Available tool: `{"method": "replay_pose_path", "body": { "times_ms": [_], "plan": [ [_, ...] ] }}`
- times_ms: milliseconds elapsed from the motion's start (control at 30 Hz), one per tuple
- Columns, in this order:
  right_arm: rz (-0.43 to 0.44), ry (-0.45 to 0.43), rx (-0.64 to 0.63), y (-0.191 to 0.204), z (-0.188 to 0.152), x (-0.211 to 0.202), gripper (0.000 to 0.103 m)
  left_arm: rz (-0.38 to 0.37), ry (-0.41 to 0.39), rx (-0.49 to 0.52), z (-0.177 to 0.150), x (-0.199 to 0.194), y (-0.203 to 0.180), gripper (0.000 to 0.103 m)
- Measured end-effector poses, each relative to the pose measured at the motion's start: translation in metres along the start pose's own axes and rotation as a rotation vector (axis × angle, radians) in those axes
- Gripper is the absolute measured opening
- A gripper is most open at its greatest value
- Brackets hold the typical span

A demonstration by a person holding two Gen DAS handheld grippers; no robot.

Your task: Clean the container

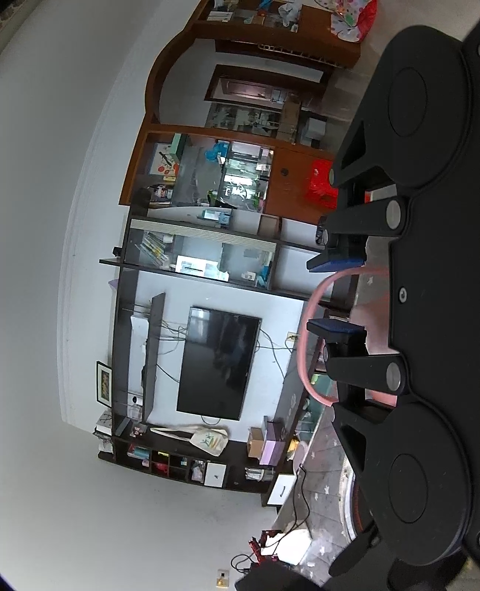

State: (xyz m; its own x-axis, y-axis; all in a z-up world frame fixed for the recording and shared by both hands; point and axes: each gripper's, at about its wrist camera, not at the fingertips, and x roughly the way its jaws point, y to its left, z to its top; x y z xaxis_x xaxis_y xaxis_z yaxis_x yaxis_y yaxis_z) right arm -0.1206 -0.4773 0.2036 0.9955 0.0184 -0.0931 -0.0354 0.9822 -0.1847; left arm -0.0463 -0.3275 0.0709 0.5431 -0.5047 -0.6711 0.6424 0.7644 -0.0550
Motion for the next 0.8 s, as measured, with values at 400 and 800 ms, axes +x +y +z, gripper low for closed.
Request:
{"method": "replay_pose_path", "body": {
  "times_ms": [400,800],
  "plan": [
    [0.035,0.055,0.034,0.014,-0.020,-0.030,0.039,0.014,0.006,-0.015,-0.003,0.000,0.002,0.022],
    [0.048,0.120,0.072,0.021,-0.038,-0.025,0.039,0.026,0.006,-0.018,0.000,-0.001,0.005,0.022]
  ]
}}
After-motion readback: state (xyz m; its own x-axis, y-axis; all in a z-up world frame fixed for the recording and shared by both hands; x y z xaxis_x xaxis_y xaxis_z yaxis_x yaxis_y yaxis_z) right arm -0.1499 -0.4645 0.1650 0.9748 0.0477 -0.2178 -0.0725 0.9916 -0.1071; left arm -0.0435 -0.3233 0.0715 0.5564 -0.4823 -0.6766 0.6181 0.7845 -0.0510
